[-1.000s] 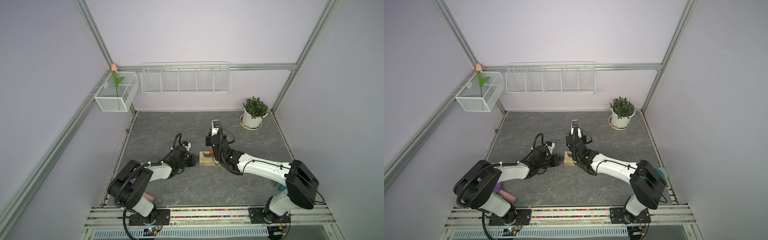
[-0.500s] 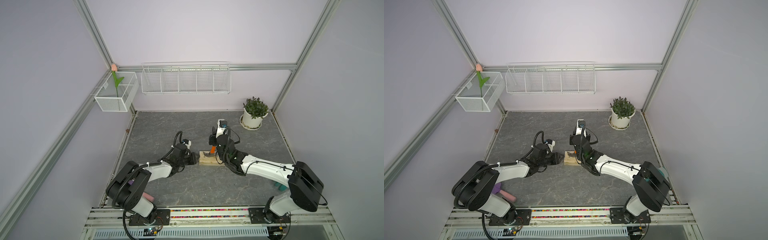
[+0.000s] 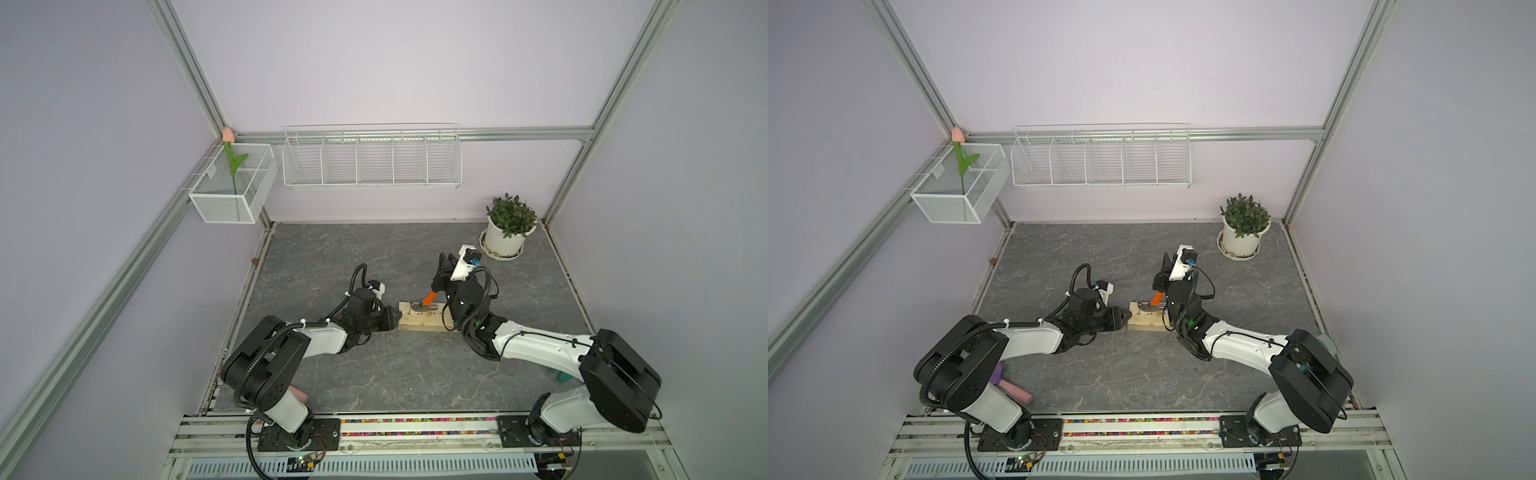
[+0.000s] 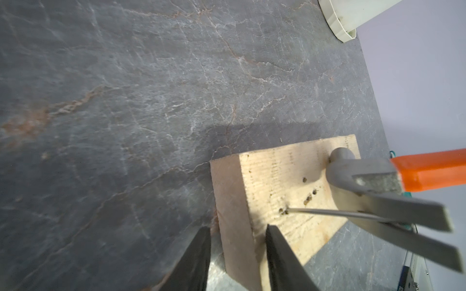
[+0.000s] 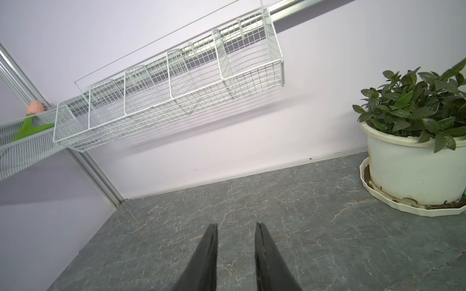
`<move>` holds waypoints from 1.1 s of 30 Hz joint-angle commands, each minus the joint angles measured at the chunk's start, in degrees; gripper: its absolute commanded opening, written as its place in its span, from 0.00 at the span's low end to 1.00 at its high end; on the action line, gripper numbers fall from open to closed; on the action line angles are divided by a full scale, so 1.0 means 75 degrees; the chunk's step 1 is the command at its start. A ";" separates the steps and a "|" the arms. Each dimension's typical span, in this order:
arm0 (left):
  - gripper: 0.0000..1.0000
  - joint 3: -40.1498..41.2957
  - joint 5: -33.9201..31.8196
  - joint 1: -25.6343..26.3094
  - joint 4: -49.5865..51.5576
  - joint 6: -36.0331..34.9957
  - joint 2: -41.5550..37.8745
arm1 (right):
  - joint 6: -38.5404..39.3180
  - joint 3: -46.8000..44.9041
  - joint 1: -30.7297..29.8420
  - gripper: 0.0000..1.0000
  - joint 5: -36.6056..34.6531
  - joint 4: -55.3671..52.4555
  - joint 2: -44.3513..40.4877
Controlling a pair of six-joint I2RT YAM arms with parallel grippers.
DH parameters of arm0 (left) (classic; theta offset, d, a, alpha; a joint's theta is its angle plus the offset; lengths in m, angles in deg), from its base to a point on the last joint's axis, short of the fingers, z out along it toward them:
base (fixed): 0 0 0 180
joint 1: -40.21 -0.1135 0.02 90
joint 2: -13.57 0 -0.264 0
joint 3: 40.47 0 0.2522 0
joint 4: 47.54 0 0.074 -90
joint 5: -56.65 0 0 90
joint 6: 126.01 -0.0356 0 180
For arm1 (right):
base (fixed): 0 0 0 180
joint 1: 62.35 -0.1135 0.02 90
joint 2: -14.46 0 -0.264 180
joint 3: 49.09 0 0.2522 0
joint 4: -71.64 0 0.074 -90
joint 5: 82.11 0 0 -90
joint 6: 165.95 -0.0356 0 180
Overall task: Use a claw hammer to pull out a nail
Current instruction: Remove the nail from the mounting plate, then pick up the nail with the hammer.
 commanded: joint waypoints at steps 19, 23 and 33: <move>0.38 0.0006 -0.0128 0.0032 0.0154 -0.0151 0.0201 | -0.2454 -0.1859 0.0803 0.07 0.0600 0.0163 -0.0306; 0.38 -0.0031 -0.0275 0.0031 0.0531 -0.0359 -0.0247 | -0.2392 -0.1662 0.0945 0.07 0.0670 -0.0235 -0.0648; 0.38 0.0304 -0.0701 0.0025 0.1084 -0.1031 -0.1855 | -0.1353 -0.0134 0.1205 0.07 0.0964 -0.2209 -0.1703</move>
